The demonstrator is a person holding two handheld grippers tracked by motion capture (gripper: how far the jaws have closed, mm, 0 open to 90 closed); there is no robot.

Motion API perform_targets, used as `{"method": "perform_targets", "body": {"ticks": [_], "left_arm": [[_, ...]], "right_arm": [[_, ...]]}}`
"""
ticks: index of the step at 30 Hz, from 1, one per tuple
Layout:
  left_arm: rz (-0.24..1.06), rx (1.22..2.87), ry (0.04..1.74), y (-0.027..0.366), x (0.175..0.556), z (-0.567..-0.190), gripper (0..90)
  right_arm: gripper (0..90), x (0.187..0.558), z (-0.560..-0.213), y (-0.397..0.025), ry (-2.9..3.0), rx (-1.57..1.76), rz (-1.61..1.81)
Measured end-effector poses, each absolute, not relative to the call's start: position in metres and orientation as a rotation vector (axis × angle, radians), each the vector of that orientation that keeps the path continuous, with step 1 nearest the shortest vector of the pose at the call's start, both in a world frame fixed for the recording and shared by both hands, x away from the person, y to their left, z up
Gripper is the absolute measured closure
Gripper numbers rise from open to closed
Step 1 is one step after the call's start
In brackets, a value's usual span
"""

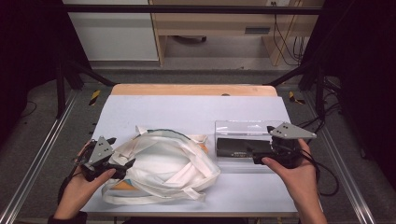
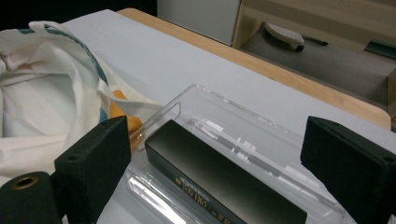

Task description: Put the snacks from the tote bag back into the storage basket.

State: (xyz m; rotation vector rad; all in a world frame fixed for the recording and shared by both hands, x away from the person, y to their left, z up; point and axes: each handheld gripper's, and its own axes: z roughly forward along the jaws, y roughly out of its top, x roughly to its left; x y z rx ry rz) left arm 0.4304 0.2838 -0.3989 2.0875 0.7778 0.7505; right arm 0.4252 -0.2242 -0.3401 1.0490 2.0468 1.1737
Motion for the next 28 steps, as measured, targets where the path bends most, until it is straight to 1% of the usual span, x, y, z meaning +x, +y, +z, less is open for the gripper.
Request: {"method": "perform_targets", "body": {"ticks": [6,12,15,21,23,28], "left_arm": [[0.775,2.047,0.814,0.286,0.43,-0.409,4.2],[0.81,1.986,0.845,0.292,0.428,-0.418,4.2],[0.807,1.968,0.878,0.295,0.424,-0.422,4.2],[0.84,1.945,0.901,0.298,0.417,-0.432,4.2],[0.848,1.913,0.926,0.299,0.414,-0.435,4.1],[0.86,1.864,0.965,0.301,0.412,-0.439,4.1]], "right_arm": [[10.2,0.417,-0.36,-0.231,2.006,1.083,1.152],[9.2,0.409,-0.375,-0.24,1.996,1.117,1.158],[9.0,0.402,-0.385,-0.243,1.995,1.128,1.158],[6.8,0.386,-0.412,-0.252,1.961,1.167,1.168],[6.5,0.382,-0.421,-0.256,1.953,1.185,1.176],[5.9,0.374,-0.43,-0.261,1.959,1.181,1.235]]}}
